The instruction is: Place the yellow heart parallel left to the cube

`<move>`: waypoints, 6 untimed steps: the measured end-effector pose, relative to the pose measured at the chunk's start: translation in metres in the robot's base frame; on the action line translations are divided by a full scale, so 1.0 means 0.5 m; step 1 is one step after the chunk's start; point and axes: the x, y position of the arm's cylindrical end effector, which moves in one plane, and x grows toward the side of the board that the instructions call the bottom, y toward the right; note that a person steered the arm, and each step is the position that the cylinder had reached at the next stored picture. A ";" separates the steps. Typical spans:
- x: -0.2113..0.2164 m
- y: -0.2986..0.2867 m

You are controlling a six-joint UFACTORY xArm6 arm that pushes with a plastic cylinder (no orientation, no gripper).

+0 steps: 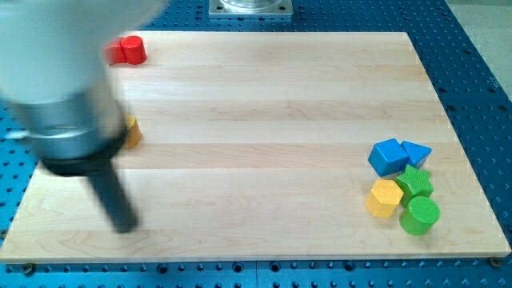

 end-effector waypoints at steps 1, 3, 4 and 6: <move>-0.148 -0.036; -0.272 0.123; -0.215 0.423; -0.276 0.218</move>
